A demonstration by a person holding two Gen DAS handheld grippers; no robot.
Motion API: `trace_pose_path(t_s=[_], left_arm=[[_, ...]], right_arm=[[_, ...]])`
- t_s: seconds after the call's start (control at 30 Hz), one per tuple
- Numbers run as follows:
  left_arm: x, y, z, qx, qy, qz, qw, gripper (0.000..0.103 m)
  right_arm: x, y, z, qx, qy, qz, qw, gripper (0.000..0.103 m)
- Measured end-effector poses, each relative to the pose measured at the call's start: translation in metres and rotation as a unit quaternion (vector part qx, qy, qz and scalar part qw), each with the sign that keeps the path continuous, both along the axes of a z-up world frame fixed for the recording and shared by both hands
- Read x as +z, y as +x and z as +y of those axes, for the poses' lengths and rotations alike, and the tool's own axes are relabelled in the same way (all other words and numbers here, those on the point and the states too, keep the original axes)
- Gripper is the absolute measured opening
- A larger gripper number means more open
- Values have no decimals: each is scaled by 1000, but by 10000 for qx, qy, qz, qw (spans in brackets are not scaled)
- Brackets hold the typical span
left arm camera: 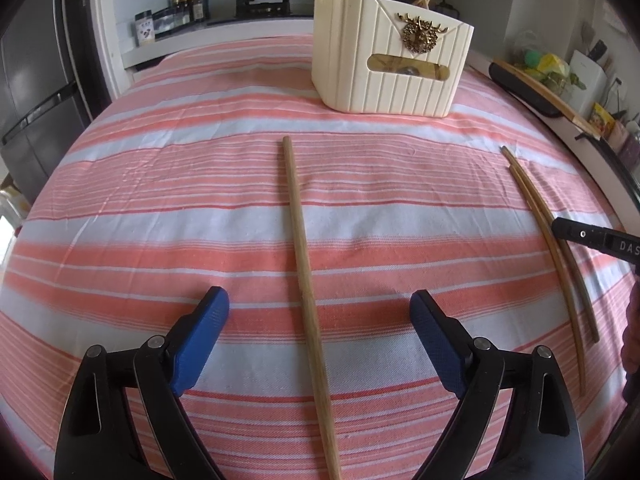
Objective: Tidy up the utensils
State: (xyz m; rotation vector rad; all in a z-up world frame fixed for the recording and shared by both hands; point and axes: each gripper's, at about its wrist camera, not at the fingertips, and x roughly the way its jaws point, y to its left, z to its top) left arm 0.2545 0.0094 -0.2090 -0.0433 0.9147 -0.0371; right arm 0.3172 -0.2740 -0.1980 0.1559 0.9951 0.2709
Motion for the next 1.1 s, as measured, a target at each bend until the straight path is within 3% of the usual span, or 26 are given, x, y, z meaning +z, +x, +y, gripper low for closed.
trace_pose_path(t_s=[0.1,0.27,0.33,0.9,1.0,1.03,1.1], left_arm=[[0,0,0,-4,7,3,10000,93],[-1,0,-2,-10,74,18,10000,93],[-1,0,-2,-11,99,22,9999,93],[-2,1,-2,-11,115,28,9999,94],[-2,0,-2,-11,111,26,9999,94],[-1,0,-2,-11,109,26,9999,94],[-2,0,-2,-10,103,24,9999,94]], right_arm=[[0,-1,5,70,-197,-80,9997,16],[1,-13,31,332,-1258,-442,9905,17],[0,-16,35,341,-1398,-525,9882,18],[2,-20,36,380,-1504,-613,9860,17],[8,-21,25,251,-1160,-629,9909,9],[12,-20,17,156,-937,-629,9935,0],[19,-19,-4,-62,-538,-594,9968,0]])
